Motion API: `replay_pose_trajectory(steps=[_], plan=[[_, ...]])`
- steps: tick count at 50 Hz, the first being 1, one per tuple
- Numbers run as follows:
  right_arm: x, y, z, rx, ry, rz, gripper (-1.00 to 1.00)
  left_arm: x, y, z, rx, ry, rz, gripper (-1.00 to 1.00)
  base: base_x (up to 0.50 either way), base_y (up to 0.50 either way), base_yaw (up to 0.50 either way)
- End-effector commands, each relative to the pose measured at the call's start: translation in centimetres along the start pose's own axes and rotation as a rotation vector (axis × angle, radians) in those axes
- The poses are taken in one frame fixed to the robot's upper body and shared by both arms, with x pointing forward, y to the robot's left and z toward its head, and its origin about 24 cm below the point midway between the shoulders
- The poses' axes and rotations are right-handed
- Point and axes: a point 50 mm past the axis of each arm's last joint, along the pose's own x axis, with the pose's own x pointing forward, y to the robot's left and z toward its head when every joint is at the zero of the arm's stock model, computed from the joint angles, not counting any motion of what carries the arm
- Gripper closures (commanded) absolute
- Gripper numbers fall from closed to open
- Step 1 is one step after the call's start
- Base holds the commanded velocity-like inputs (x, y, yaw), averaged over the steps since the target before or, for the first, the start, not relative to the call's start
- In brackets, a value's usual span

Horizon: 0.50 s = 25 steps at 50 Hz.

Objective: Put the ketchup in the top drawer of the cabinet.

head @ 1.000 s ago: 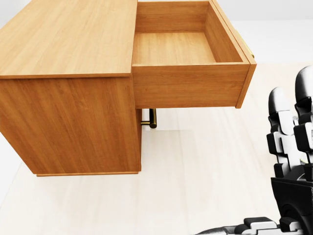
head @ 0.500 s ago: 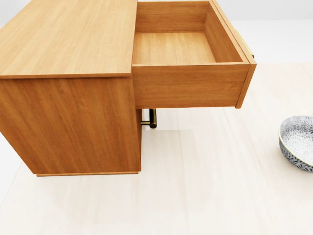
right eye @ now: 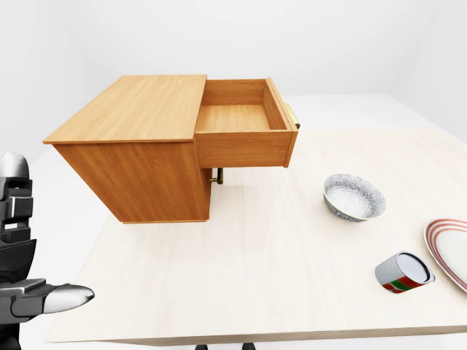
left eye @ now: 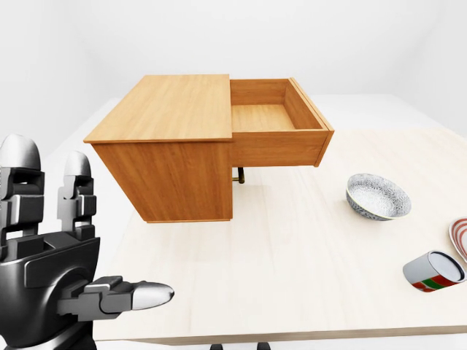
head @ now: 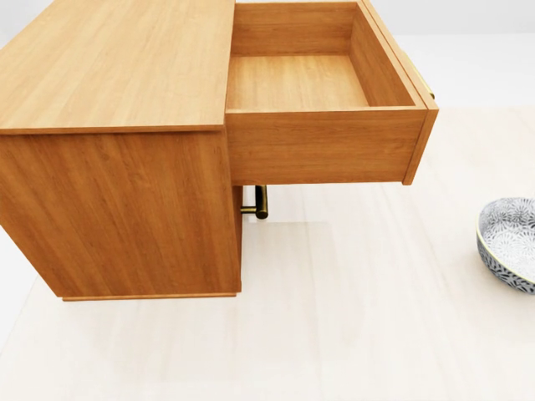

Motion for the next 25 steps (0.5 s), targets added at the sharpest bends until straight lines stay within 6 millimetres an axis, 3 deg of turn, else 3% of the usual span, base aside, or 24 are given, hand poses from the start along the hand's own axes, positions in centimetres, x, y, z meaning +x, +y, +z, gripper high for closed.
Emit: replay_pose_trajectory(steps=[1,8,25], plan=[[0.0,-0.7,-0.2,-0.399,0.217,-0.099,-1.00,0.0,0.0,0.0,-0.003,0.007,-0.001,-1.00,0.00,0.00,0.00],[-0.8,-2.1,-0.7,-0.643,0.393,-0.246,-1.00,0.2,0.0,0.1,0.005,-0.021,0.002,-1.00,0.00,0.00,0.00],[-3.9,-1.5,-5.2,-0.587,0.738,-0.329,-1.00,0.0,-0.3,-0.1,0.015,-0.010,-0.007,-1.00,0.00,0.00,0.00]])
